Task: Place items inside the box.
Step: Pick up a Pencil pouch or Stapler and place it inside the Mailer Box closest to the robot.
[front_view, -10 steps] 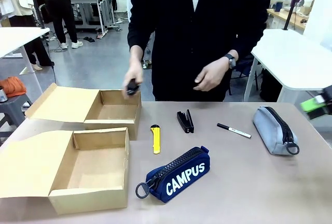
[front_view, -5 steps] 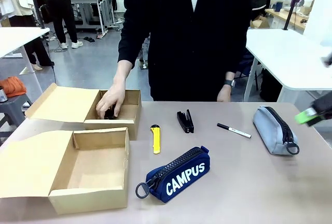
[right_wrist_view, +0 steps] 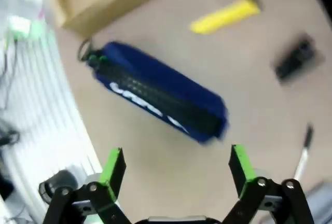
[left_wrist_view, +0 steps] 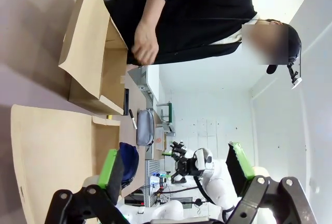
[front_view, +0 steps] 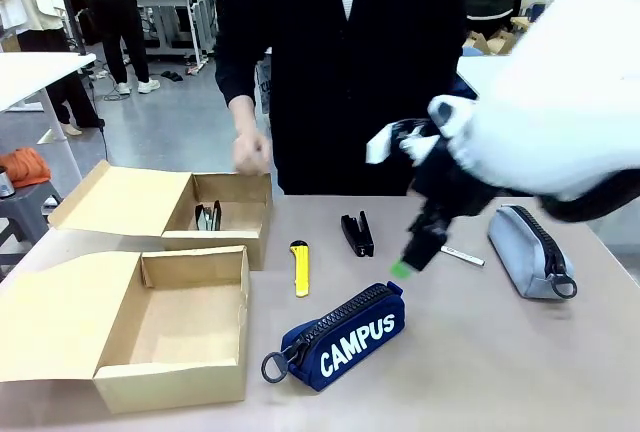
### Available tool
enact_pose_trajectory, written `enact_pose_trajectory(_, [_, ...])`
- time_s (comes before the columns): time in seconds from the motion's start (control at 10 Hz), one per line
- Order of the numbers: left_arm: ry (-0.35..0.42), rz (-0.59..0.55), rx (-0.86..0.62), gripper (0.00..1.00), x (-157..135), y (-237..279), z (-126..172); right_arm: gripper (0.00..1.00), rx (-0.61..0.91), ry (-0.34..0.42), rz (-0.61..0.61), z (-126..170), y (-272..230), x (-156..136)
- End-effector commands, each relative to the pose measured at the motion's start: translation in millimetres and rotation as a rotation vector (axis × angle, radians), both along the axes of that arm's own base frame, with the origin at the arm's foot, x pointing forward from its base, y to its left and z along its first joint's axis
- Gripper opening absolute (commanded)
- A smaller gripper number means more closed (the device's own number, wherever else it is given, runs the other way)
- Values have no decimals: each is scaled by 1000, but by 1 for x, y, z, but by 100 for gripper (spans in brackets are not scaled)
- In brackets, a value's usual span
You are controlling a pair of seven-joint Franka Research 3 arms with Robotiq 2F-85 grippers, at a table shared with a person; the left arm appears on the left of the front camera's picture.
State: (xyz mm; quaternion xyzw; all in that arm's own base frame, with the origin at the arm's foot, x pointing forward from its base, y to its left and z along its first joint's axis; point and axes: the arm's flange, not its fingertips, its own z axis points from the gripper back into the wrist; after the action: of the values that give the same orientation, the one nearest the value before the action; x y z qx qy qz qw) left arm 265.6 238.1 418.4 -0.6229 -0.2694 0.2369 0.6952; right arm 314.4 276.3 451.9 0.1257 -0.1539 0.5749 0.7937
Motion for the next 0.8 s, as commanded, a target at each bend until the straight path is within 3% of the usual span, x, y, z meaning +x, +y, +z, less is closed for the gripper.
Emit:
enact_pose_trajectory(0.0, [-31, 0, -2, 100, -1, 0, 1, 100, 47, 134, 331, -34, 32, 2])
enact_pose_trajectory(0.1, [-31, 0, -2, 100, -1, 0, 1, 100, 67, 105, 322, -44, 44, -1])
enact_pose_trajectory(0.2, [-31, 0, -2, 100, -1, 0, 1, 100, 13, 38, 156, -21, 32, -10])
enact_pose_trajectory(0.3, [-31, 0, -2, 100, -1, 0, 1, 100, 13, 38, 156, -21, 32, -10])
enact_pose_trajectory(0.4, [-31, 0, -2, 100, -1, 0, 1, 100, 30, 80, 269, -45, 56, -17])
enact_pose_trajectory(0.6, [-31, 0, -2, 100, -1, 0, 1, 100, -13, 2, 481, -60, 69, -20])
enact_pose_trajectory(0.7, [-31, 0, -2, 100, -1, 0, 1, 100, -25, -34, 521, -67, 75, -12])
